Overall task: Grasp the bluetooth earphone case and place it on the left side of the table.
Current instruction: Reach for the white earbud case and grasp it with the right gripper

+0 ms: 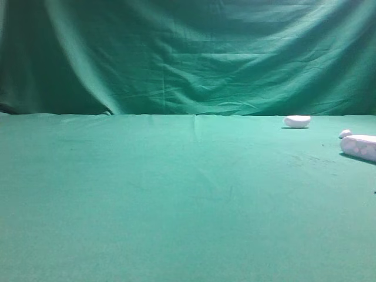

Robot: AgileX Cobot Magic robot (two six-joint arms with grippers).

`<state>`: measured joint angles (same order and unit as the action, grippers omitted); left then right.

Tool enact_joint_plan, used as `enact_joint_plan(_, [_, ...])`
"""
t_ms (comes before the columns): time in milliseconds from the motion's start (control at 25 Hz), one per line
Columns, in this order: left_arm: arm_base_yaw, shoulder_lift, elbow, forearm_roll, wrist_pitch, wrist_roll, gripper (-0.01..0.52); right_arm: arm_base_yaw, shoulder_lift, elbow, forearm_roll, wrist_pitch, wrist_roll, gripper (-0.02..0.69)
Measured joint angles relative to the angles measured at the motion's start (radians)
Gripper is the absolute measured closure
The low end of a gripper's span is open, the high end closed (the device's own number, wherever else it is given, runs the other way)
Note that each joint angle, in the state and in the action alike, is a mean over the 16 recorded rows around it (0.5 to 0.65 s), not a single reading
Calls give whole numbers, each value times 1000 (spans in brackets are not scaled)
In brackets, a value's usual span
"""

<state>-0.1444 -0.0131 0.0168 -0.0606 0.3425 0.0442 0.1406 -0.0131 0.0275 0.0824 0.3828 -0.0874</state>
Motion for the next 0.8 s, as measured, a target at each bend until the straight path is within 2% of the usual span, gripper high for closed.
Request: enact_joint_plan(800, [0, 0, 0, 0, 0, 0, 514, 0, 0, 0, -1, -2, -1, 665])
